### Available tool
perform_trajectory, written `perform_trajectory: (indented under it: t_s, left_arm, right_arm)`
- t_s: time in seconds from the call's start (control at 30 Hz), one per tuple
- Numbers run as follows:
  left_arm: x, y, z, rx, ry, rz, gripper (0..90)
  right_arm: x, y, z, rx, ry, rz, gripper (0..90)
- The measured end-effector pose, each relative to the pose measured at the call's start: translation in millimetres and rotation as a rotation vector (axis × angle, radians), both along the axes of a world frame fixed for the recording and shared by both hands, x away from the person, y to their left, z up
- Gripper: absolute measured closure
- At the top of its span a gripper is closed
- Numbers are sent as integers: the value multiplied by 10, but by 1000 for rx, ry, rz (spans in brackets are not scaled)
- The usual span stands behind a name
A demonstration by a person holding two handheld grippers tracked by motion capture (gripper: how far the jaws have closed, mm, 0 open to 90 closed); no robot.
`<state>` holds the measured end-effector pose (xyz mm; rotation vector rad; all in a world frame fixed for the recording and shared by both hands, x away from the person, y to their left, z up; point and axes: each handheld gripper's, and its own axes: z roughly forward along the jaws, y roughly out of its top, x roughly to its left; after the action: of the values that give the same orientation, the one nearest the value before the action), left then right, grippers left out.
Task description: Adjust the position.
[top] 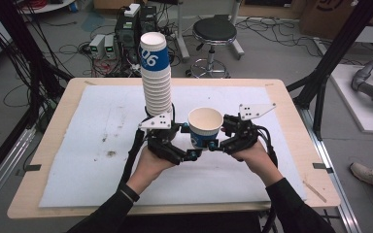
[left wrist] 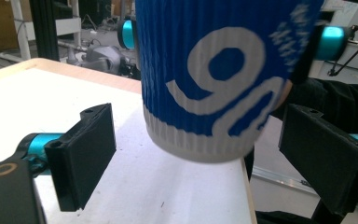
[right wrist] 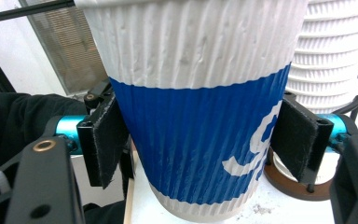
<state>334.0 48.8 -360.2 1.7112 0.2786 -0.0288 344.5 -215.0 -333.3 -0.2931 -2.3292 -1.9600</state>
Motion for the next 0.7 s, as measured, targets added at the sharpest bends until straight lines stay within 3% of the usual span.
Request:
perform_trajectory:
  t_s: [0.27, 0.5, 0.7]
  left_arm:
    - [-4, -64, -35, 7, -2, -17, 164]
    - [-20, -51, -44, -5, -26, -31, 295]
    - [-22, -52, -50, 5, -29, -35, 302]
  right_arm:
    - [-19, 70, -25, -12, -1, 15, 259]
    - [-16, 76, -37, -22, 0, 12, 259]
    - [-17, 78, -42, -28, 2, 17, 253]
